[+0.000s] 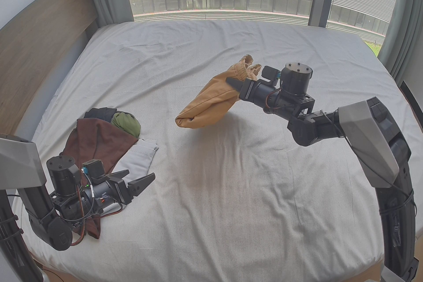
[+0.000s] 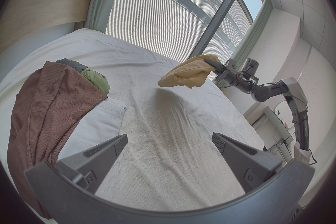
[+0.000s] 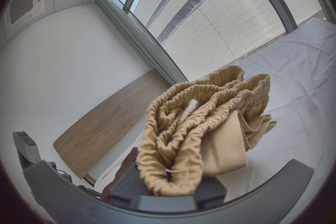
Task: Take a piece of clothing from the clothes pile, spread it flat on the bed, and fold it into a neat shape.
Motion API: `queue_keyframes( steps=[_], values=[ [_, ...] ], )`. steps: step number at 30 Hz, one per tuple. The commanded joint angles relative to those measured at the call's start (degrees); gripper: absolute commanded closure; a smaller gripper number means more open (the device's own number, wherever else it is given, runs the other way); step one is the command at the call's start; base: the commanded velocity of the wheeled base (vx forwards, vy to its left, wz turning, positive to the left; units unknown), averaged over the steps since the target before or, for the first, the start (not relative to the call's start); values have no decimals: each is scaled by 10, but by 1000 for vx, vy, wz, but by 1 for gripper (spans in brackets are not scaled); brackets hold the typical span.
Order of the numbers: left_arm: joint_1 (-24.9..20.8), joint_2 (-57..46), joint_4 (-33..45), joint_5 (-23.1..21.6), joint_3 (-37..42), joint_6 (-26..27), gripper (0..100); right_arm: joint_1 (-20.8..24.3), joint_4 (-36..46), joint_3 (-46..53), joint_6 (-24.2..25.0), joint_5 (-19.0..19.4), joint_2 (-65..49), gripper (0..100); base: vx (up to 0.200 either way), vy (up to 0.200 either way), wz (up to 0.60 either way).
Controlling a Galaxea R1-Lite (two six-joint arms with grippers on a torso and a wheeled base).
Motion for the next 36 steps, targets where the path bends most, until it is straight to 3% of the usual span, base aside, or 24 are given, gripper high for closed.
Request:
queue_keyframes(
  steps=[1, 6, 20, 34, 35, 36],
  values=[
    [0, 1, 0, 0, 3, 0, 0, 0, -3, -15, -6, 0, 62, 100, 0, 0, 0],
    [1, 0, 0, 0, 4, 0, 0, -10, -17, 27, -24, -1, 96, 100, 0, 0, 0],
    [0, -2, 0, 0, 4, 0, 0, -34, -102, 254, -31, -17, 27, 100, 0, 0, 0],
    [0, -1, 0, 0, 1, 0, 0, -28, -163, 299, -31, -28, 62, 100, 0, 0, 0],
    [0, -2, 0, 0, 2, 0, 0, -28, -163, 299, -31, -28, 62, 0, 0, 0, 0],
    [0, -2, 0, 0, 1, 0, 0, -28, -163, 299, -31, -29, 62, 0, 0, 0, 0]
  ],
)
